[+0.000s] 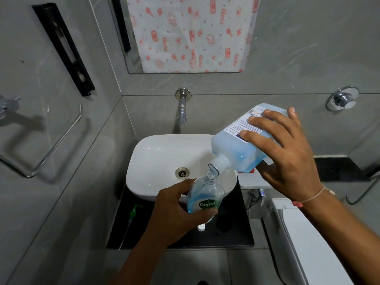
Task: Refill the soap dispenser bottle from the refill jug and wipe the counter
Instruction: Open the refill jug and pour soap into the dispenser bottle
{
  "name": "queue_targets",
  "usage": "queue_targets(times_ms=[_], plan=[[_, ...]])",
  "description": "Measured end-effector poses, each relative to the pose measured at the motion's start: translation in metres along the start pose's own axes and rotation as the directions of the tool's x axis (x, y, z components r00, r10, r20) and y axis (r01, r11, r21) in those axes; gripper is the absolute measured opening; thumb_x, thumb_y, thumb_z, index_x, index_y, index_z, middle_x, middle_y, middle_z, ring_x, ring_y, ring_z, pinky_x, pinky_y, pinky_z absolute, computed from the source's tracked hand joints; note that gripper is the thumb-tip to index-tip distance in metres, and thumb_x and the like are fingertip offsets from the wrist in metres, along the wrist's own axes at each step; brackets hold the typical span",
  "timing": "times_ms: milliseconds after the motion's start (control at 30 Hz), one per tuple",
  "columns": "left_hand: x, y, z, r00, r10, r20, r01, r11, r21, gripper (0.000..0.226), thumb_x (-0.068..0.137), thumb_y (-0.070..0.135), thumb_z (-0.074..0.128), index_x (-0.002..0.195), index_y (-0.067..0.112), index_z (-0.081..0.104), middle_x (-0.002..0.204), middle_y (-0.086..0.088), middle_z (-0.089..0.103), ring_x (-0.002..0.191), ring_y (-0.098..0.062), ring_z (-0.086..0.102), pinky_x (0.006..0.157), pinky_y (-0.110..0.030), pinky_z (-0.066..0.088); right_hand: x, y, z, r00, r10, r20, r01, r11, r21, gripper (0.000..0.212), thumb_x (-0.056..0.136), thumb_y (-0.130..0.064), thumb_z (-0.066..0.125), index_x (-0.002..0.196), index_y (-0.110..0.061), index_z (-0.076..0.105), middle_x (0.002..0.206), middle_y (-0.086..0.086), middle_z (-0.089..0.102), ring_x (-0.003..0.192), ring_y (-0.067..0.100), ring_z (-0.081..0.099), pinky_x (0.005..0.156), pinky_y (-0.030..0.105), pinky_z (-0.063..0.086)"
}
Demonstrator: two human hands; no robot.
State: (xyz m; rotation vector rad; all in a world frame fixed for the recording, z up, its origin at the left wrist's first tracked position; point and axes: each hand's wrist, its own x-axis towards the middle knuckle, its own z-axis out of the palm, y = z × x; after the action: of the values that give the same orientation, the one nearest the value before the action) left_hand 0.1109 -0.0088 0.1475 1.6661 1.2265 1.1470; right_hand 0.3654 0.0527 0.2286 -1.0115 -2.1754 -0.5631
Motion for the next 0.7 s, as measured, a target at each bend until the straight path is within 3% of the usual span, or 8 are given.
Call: queue_targets(times_ms=[300,700], plan=[[-0.0006,-0.0004,-0.0001,1.000,-0.011,-0.006,0.011,1.000,-0.006,0.047,0.064,0.048,0.089,0.107,0.043,0.069,0.098,0.017,0.077,0.088,-0.014,0.075,0.068,-0.019,0.059,0.0012,-0.0001,0.0017,1.000,0.007,0.007,-0.007,1.000,-0.009,0.059,0.082,-0.022,0.076,0.134,-0.021,0.047,0.134,0.020,0.058,0.132,0.041,0.046,0.118,0.065,0.020],[-0.0008,-0.0005,-0.0008,1.000,-0.002,-0.015,0.002,1.000,-0.005,0.047,0.064,0.045,0.089,0.106,0.039,0.070,0.096,0.017,0.076,0.086,-0.013,0.075,0.067,-0.016,0.057,0.0056,-0.0043,-0.0018,1.000,-0.002,0.014,0.002,1.000,0.001,0.047,0.089,-0.029,0.065,0.132,-0.020,0.048,0.134,0.021,0.058,0.131,0.041,0.046,0.119,0.063,0.018]])
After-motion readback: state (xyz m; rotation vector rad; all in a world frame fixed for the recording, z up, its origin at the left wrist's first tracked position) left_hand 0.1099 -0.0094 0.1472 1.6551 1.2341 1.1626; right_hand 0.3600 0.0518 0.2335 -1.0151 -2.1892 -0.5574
